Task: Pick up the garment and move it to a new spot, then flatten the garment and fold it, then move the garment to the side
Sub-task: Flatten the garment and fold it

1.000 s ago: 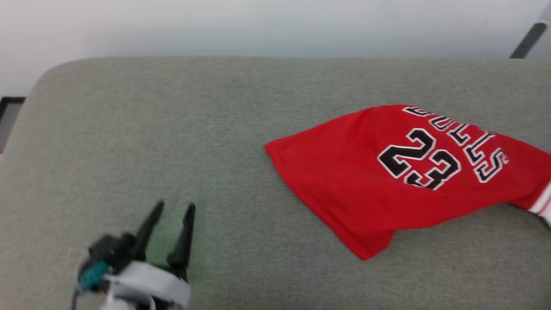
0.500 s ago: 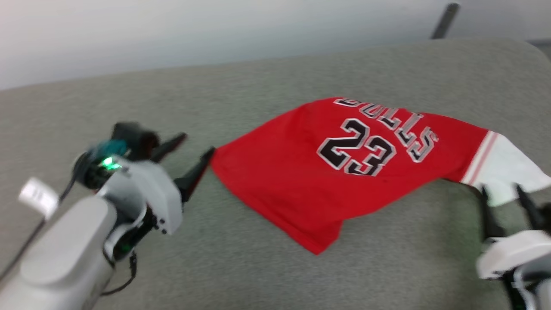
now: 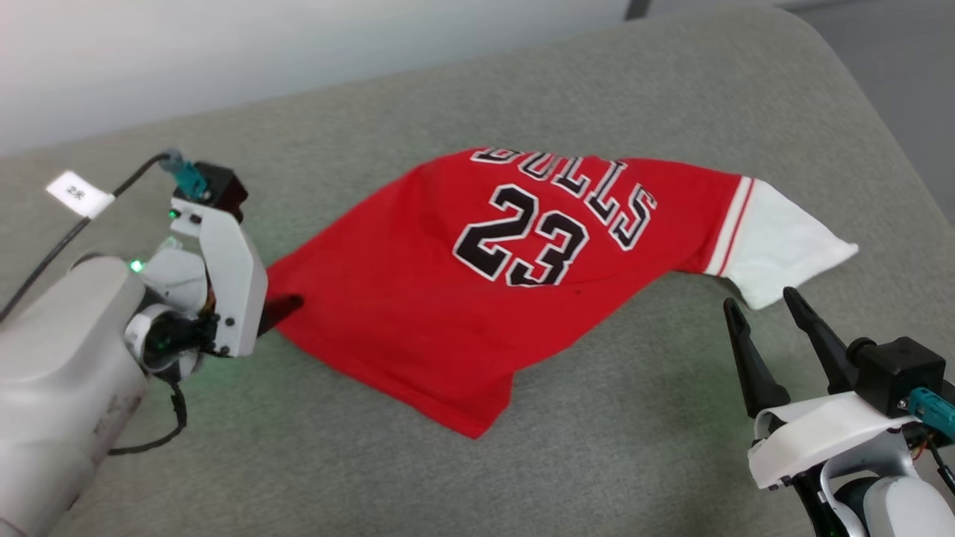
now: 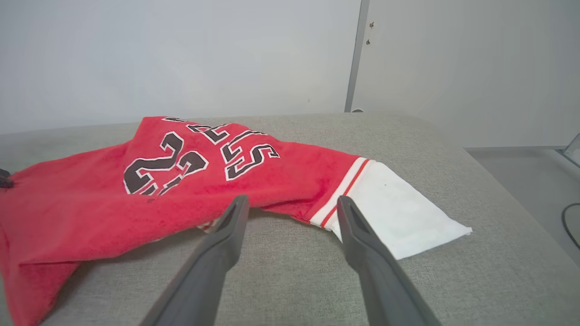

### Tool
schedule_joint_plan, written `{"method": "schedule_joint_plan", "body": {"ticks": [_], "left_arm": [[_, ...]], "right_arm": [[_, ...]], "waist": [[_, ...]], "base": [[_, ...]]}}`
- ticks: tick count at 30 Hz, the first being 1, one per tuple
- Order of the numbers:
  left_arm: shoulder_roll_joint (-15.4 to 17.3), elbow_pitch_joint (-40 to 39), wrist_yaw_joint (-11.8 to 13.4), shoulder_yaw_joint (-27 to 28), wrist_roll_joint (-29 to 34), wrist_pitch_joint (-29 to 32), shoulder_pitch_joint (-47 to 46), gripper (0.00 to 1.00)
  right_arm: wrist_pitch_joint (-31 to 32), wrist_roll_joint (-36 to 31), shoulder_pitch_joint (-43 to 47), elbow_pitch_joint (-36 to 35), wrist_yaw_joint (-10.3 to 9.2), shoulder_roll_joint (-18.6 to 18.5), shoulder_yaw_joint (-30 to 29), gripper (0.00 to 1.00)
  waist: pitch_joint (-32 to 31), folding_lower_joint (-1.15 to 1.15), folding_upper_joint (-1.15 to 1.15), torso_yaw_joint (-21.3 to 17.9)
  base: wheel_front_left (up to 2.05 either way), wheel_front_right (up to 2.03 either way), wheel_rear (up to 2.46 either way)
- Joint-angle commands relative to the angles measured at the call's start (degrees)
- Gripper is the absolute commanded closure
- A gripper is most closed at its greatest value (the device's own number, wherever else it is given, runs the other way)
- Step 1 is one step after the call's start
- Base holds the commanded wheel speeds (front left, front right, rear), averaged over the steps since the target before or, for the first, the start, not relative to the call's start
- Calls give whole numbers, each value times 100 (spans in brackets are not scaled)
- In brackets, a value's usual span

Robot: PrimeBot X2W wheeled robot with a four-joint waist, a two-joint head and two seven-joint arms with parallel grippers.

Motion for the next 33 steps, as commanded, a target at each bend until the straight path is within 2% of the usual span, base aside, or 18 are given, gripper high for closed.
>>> {"method": "schedule_joint_plan", "body": {"ticks": [1, 9, 10, 11, 12, 13, 14, 18, 22, 27, 33], "left_arm": [[-51, 103, 3, -39, -43, 18, -87, 0], [-135, 528, 3, -443, -248, -249, -104, 0], [-144, 504, 2, -507, -307, -273, -66, 5], [-155, 484, 1, -549, -380, -309, -26, 42], [-174, 466, 1, -587, -454, -328, 1, 56], [-178, 420, 1, -641, -509, -348, 19, 84], [-180, 349, 1, -690, -561, -392, 29, 100], [-69, -42, 1, -927, -684, -644, 63, 100], [105, -759, 2, -1105, -929, -957, 186, 100], [514, -1882, 2, -1362, -1221, -1127, 581, 100], [1063, -3452, 2, -1565, -1787, -1046, 1240, 100]], "right_arm": [[8, -3, 70, -48, -6, -10, 20, 0], [118, -99, 1, -323, -5, 17, 161, 0], [139, -109, -8, -352, -6, 19, 184, 0], [151, -114, -12, -374, -6, 16, 202, 0], [169, -124, -15, -400, -6, 14, 214, 0], [190, -135, -20, -420, -6, 8, 223, 0], [204, -149, -13, -436, -6, -4, 221, 0], [278, -149, 13, -502, -6, -41, 244, 0], [342, -120, 56, -534, -6, -89, 249, 0], [407, -97, 176, -576, -6, -133, 254, 0], [500, -41, 220, -673, -6, -171, 271, 0]], "waist": [[147, 0, 0, -148], [167, 0, 0, -81], [161, 0, 0, -50], [156, 0, 0, -12], [146, 0, 0, 25], [135, 0, 0, 65], [119, 0, 0, 116], [12, 0, 0, 314], [-142, 0, 0, 528], [-321, 0, 0, 774], [-398, 0, 0, 927]], "base": [[0, 0, 0], [0, 0, 0], [0, 0, 0], [0, 0, 0], [0, 0, 0], [0, 0, 0], [0, 0, 0], [0, 0, 0], [0, 0, 0], [0, 0, 0], [0, 0, 0]]}}
